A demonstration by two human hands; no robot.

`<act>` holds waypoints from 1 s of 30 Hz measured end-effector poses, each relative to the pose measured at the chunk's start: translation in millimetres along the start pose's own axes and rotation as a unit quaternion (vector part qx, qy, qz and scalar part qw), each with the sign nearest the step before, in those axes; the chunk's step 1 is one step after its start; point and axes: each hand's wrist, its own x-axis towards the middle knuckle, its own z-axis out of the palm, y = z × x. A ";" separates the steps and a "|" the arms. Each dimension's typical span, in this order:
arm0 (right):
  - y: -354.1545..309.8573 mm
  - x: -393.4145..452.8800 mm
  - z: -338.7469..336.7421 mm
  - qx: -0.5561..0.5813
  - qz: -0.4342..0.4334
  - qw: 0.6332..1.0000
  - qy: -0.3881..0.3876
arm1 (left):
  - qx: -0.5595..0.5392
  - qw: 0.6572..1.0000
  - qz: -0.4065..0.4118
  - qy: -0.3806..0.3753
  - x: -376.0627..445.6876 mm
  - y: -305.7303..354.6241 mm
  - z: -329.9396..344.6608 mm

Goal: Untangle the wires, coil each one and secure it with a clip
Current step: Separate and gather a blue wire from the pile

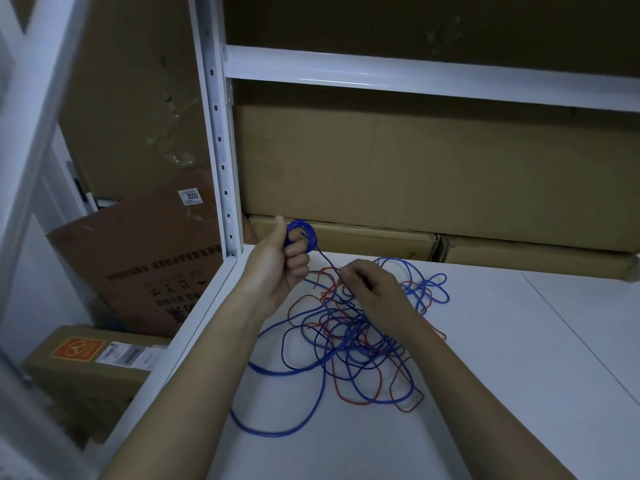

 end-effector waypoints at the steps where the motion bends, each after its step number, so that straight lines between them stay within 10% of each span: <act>1: 0.5 0.0 0.1 -0.036 -0.011 0.999 -0.010 | -0.011 1.000 -0.004 0.001 0.4 -0.1 -1.3; 7: 10.5 1.4 3.2 -0.277 -0.071 0.958 -0.020 | 0.083 0.995 0.053 0.033 1.3 -4.9 -1.1; 13: 16.1 14.8 -16.4 -0.121 0.066 0.985 0.104 | 0.141 0.981 0.113 0.067 -1.0 4.1 -5.2; 17: 31.9 19.2 -17.8 -0.396 -0.028 0.900 0.182 | 0.197 0.967 0.134 0.085 1.6 4.2 -3.6; 22: 31.9 26.8 -6.9 -0.510 -0.144 0.848 0.023 | 0.213 0.965 0.141 0.056 1.0 1.5 -1.2; 30: 26.1 7.1 -6.2 -0.374 -0.109 0.919 -0.066 | 0.394 0.910 0.120 0.037 -10.1 8.2 -4.3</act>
